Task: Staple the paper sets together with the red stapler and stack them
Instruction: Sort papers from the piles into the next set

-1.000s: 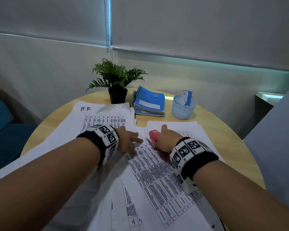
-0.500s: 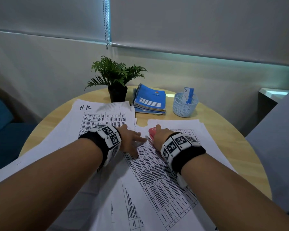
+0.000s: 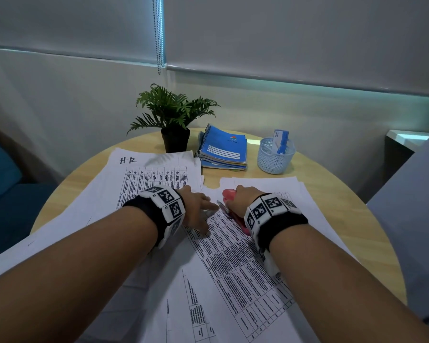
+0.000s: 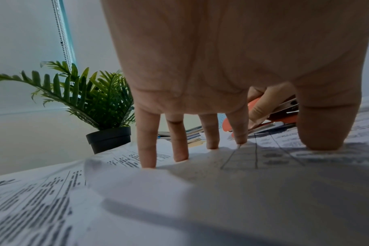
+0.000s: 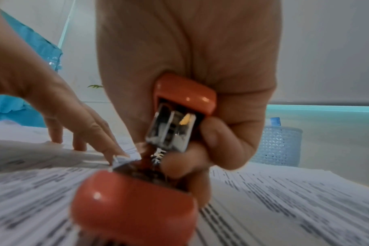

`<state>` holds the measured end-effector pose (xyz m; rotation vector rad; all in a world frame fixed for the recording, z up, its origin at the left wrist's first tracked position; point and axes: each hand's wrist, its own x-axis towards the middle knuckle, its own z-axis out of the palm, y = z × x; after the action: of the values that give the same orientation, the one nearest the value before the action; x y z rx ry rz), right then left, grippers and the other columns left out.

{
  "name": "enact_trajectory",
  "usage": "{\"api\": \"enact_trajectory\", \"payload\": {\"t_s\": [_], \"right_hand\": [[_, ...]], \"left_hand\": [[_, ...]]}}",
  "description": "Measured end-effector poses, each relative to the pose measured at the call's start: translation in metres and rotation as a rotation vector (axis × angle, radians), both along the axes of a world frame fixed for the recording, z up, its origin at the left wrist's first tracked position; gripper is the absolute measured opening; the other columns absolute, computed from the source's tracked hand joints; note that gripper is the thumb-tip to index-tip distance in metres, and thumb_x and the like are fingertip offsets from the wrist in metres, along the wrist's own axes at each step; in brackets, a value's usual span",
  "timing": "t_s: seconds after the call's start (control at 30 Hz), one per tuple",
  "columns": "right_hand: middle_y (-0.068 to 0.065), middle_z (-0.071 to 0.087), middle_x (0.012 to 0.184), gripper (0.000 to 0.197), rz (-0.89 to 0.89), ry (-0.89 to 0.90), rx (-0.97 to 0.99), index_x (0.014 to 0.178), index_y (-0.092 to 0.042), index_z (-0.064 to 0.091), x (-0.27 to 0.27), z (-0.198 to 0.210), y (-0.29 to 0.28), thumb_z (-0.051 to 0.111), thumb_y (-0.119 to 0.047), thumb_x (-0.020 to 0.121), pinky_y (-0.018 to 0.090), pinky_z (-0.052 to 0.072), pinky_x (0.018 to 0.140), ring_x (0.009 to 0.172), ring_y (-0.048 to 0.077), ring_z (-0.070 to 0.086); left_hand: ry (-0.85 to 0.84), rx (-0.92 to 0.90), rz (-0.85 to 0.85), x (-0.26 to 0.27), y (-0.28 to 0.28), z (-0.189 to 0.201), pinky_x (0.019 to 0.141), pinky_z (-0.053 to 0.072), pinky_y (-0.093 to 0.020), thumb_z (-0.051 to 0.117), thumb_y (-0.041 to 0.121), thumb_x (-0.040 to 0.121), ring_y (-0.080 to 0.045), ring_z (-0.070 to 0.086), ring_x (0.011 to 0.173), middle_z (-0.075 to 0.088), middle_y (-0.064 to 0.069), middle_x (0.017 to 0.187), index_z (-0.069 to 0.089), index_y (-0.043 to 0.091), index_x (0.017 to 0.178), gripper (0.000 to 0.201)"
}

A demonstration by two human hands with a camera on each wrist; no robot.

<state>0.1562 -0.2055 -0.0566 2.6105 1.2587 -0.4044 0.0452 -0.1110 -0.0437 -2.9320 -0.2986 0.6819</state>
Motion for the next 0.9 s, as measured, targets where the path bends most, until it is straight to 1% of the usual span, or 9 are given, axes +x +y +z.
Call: {"api": "enact_trajectory", "payload": {"t_s": [0.13, 0.2, 0.3, 0.4, 0.47, 0.57, 0.7, 0.8, 0.9], "right_hand": [[0.015, 0.047, 0.129, 0.035, 0.051, -0.039, -0.037, 0.134, -0.013, 0.039, 0.006, -0.006, 0.001, 0.037, -0.028, 0.102, 0.036, 0.042, 0.09, 0.117, 0.034, 0.05], [0.015, 0.05, 0.124, 0.035, 0.093, -0.088, -0.071, 0.133, -0.014, 0.038, 0.008, -0.01, 0.002, 0.043, -0.027, 0.101, 0.037, 0.045, 0.084, 0.111, 0.033, 0.055], [0.013, 0.055, 0.114, 0.033, 0.1, -0.109, -0.059, 0.128, -0.014, 0.038, 0.013, -0.014, 0.002, 0.046, -0.028, 0.099, 0.035, 0.046, 0.075, 0.093, 0.029, 0.056], [0.012, 0.057, 0.107, 0.031, 0.092, -0.115, -0.045, 0.124, -0.014, 0.037, 0.016, -0.016, 0.003, 0.043, -0.031, 0.099, 0.042, 0.053, 0.079, 0.079, 0.024, 0.049], [0.012, 0.057, 0.108, 0.032, 0.078, -0.115, -0.065, 0.125, -0.014, 0.036, 0.016, -0.018, 0.005, 0.045, -0.03, 0.099, 0.043, 0.053, 0.08, 0.082, 0.027, 0.054], [0.014, 0.052, 0.116, 0.034, 0.056, -0.082, -0.075, 0.129, -0.015, 0.036, 0.015, -0.018, 0.006, 0.045, -0.03, 0.099, 0.049, 0.051, 0.087, 0.102, 0.033, 0.057], [0.012, 0.048, 0.122, 0.033, 0.046, -0.052, -0.046, 0.128, -0.015, 0.039, 0.014, -0.01, -0.015, 0.031, -0.035, 0.102, 0.041, 0.045, 0.086, 0.108, 0.032, 0.055], [0.009, 0.05, 0.129, 0.032, -0.035, -0.095, -0.051, 0.125, -0.017, 0.045, 0.021, -0.002, -0.044, 0.03, -0.034, 0.102, 0.043, 0.043, 0.093, 0.114, 0.031, 0.053], [0.005, 0.053, 0.129, 0.025, -0.124, -0.143, -0.11, 0.113, -0.019, 0.047, 0.038, -0.003, -0.066, 0.037, -0.038, 0.099, 0.039, 0.042, 0.094, 0.114, 0.029, 0.053]], "left_hand": [[-0.002, -0.005, 0.003, -0.001, -0.001, 0.001, 0.106, 0.02, -0.03, 0.042, 0.056, 0.092, -0.017, 0.023, 0.136, 0.009, 0.007, 0.158, 0.012, 0.037, 0.149, 0.067], [0.0, -0.002, 0.001, 0.0, 0.0, 0.0, 0.106, 0.02, -0.03, 0.041, 0.056, 0.092, -0.017, 0.023, 0.137, 0.008, 0.007, 0.158, 0.012, 0.038, 0.148, 0.067], [0.002, -0.002, 0.001, 0.0, -0.001, 0.0, 0.104, 0.021, -0.029, 0.041, 0.055, 0.092, -0.018, 0.025, 0.135, 0.008, 0.008, 0.158, 0.012, 0.039, 0.148, 0.066], [-0.006, -0.018, 0.015, 0.001, 0.001, -0.002, 0.103, 0.022, -0.029, 0.043, 0.057, 0.091, -0.02, 0.026, 0.133, 0.009, 0.009, 0.157, 0.013, 0.04, 0.148, 0.067], [-0.013, -0.017, 0.009, 0.001, 0.002, -0.004, 0.103, 0.022, -0.028, 0.043, 0.059, 0.09, -0.019, 0.027, 0.132, 0.009, 0.009, 0.157, 0.013, 0.041, 0.147, 0.068], [-0.006, 0.006, -0.007, 0.003, 0.003, -0.007, 0.105, 0.02, -0.029, 0.041, 0.059, 0.09, -0.017, 0.025, 0.134, 0.007, 0.009, 0.158, 0.011, 0.04, 0.148, 0.068], [-0.03, -0.039, 0.023, 0.006, 0.012, -0.009, 0.113, 0.018, -0.038, 0.051, 0.062, 0.084, -0.022, 0.024, 0.138, 0.016, 0.008, 0.156, 0.022, 0.042, 0.145, 0.07], [-0.106, -0.064, 0.115, 0.008, 0.023, -0.011, 0.111, 0.028, -0.04, 0.058, 0.054, 0.084, -0.025, 0.033, 0.134, 0.031, 0.0, 0.149, 0.034, 0.033, 0.141, 0.065], [-0.144, 0.016, 0.215, 0.01, 0.03, -0.014, 0.106, 0.032, -0.04, 0.057, 0.063, 0.079, -0.028, 0.037, 0.13, 0.037, -0.005, 0.143, 0.035, 0.023, 0.14, 0.077]]}}
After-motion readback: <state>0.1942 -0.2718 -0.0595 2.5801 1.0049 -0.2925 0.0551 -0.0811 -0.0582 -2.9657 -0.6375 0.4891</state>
